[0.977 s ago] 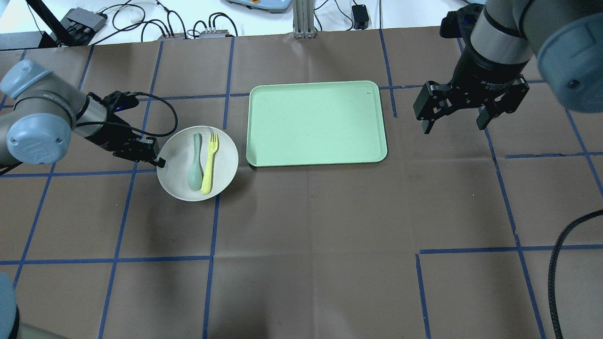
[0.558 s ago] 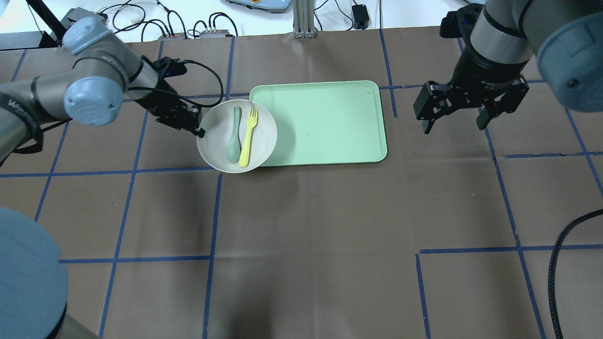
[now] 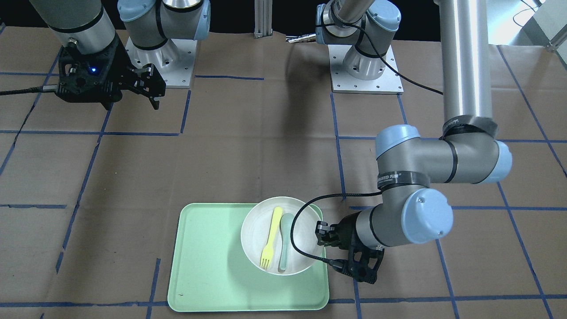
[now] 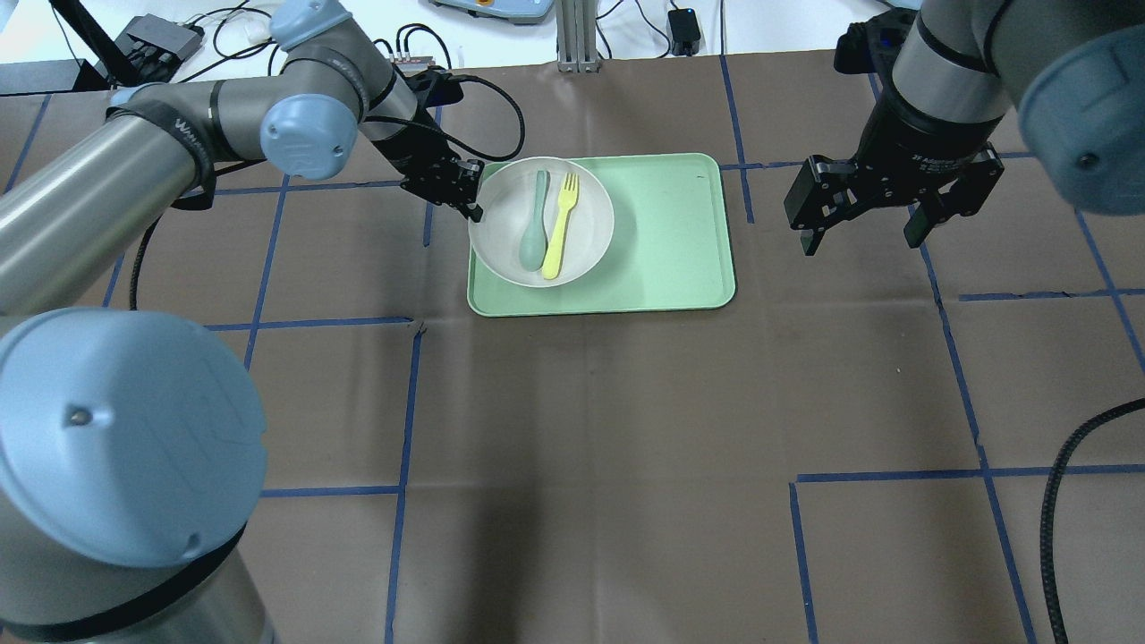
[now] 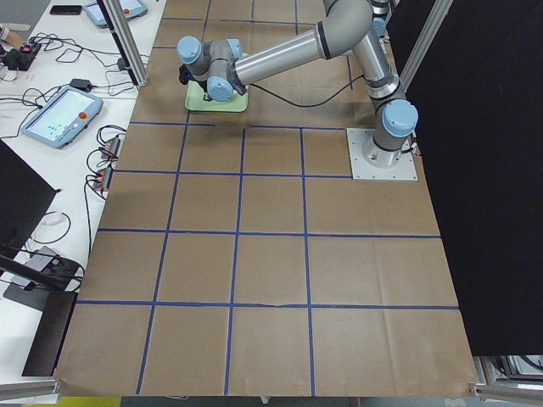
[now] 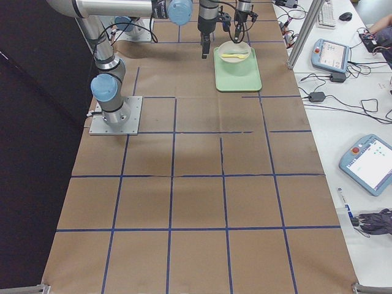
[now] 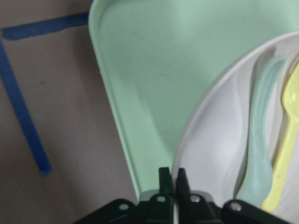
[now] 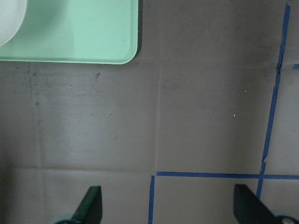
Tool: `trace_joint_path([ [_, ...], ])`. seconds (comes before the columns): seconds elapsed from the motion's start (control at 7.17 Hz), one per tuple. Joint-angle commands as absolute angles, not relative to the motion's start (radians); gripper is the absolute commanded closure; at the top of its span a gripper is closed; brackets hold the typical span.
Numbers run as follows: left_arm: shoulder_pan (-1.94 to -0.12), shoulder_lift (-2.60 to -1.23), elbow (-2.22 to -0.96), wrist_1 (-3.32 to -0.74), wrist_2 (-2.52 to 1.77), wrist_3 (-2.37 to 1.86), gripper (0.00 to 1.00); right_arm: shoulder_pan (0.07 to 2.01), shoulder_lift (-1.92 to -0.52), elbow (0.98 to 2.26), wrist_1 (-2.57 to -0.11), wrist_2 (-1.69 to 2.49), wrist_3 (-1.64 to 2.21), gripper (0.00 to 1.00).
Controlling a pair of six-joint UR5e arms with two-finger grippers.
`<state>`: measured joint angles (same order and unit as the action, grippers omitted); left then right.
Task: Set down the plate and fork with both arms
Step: 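Push the plate farther onto the tray with the left gripper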
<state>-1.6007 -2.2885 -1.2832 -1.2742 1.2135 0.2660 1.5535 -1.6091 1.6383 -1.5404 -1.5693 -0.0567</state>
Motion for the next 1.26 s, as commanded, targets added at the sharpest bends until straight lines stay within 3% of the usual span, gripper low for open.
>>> trace_joint_path([
  [0.0,-1.611,-2.368,-1.204,-1.285,1.215,0.247,0.99,1.554,-1.609,1.638,-1.542,-1.569,-0.057,0.0],
  [1.12,-1.638,-2.376,-1.201,-1.315,1.213,0.186,0.89,1.552,-1.609,1.638,-1.54,-1.569,-0.057,0.0],
])
